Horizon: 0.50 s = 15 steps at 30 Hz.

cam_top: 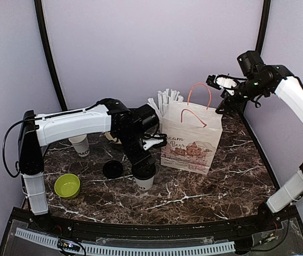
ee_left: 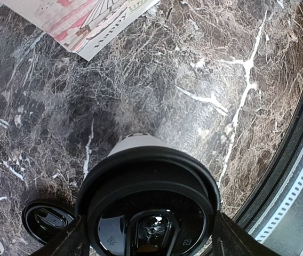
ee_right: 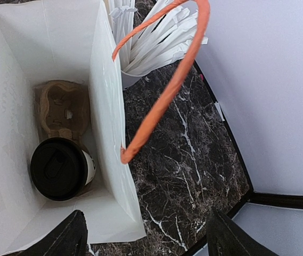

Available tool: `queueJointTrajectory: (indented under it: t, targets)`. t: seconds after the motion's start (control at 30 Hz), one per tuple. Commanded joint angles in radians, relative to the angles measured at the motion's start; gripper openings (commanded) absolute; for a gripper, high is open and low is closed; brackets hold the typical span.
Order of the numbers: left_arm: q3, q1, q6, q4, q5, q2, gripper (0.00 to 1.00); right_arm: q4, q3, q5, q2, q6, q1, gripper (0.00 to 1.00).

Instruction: Pack the takeout coffee

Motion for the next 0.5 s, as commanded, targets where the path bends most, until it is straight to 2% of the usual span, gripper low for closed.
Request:
queueJointTrajectory:
  t: [0.0,0.23,0.4,0.47]
  targets:
    - [0.02,-0.01,0.017,-0.052,0.003,0.014,0.77,0.001,0.032,-0.025,-0.025,0.006,-0.009,0.77]
    - [0.042,-0.02,-0.005,-0.075,0.015,-0.013,0.69,-0.102,0.185,-0.22,-0.016,-0.002,-0.031,0.78]
    - [0.016,-0.019,-0.015,-0.053,0.022,-0.034,0.68,-0.055,0.234,-0.219,0.009,0.056,-0.048,0.78]
    - [0.0,-0.022,-0.014,-0.048,0.029,-0.029,0.72,-0.042,0.239,-0.204,0.021,0.072,-0.052,0.78]
